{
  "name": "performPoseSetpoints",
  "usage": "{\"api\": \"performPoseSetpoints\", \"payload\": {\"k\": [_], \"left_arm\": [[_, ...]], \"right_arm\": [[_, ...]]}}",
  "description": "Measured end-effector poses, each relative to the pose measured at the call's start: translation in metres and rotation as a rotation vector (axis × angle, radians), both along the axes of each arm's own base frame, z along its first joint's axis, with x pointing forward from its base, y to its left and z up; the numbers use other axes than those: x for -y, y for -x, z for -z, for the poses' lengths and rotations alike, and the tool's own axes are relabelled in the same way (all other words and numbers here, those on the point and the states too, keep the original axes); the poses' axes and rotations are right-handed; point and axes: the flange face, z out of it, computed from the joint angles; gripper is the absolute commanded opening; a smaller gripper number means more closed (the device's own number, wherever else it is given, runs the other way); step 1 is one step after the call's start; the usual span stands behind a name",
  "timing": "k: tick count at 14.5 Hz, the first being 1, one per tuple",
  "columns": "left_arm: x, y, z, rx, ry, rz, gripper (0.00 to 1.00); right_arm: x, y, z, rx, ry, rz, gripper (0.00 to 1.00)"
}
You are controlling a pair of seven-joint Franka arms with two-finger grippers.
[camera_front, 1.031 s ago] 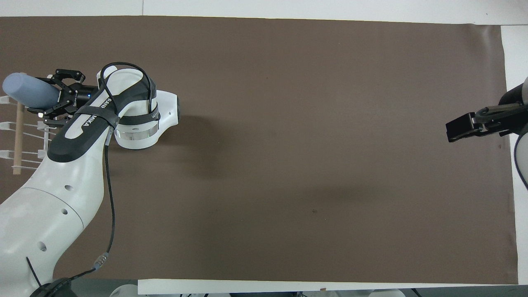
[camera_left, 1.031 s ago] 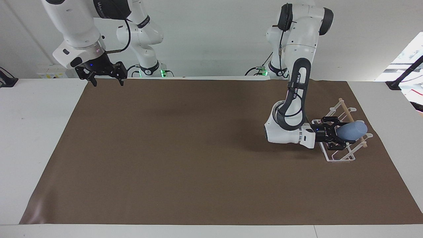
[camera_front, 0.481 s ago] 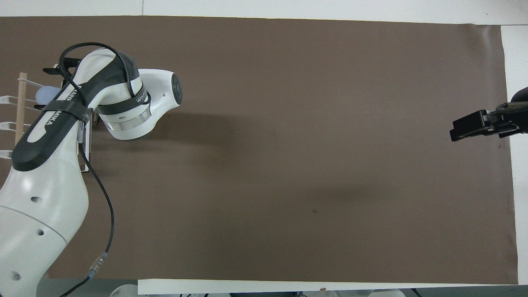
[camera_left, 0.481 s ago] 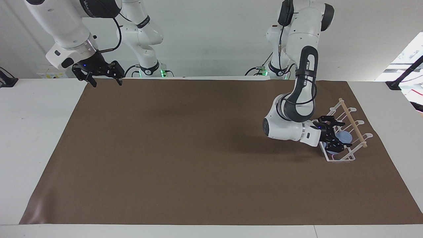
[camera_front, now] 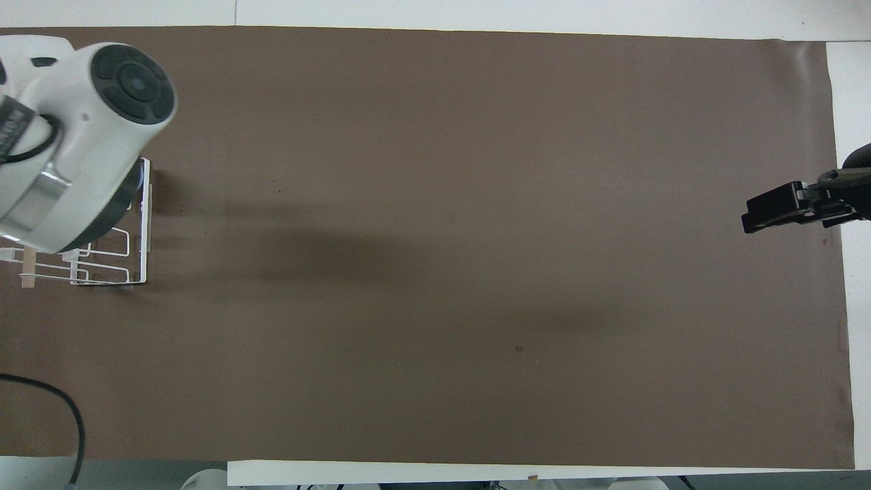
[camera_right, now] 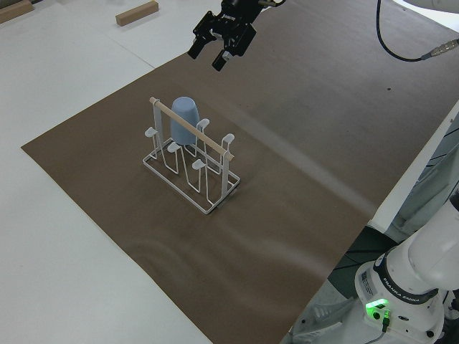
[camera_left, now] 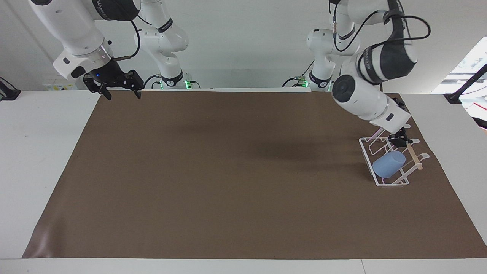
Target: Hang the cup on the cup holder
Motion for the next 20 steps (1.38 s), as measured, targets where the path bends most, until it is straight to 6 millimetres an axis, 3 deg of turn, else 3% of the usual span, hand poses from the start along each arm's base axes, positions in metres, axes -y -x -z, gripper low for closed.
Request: {"api": "performPoseSetpoints", "payload": {"k": [4,9,11,14,20], "left_arm": [[-0.034,0.019,-0.055,-0.176,0.346,0.172,1.0],[-0.043,0.02,-0.049,-0.374,0.678,0.488,1.0],[-0.05,0.022,-0.048,-0.471,0.72,0.652,1.0],[-0.045,0.025,-0.064,-0.599,0.715,0.899,1.0],[-0.031,0.017,-0.087,-0.59,0.778,1.021,1.0]], "right_arm": [[0.007,0.0,0.0,0.0,0.0,0.011,0.99],[0.035,0.001,0.0,0.001,-0.006,0.016,0.99],[0.045,0.002,0.001,0.0,-0.007,0.034,0.99],[0.048,0.003,0.001,-0.001,-0.007,0.04,0.99],[0.043,0.002,0.002,-0.002,-0.007,0.03,0.99]]}}
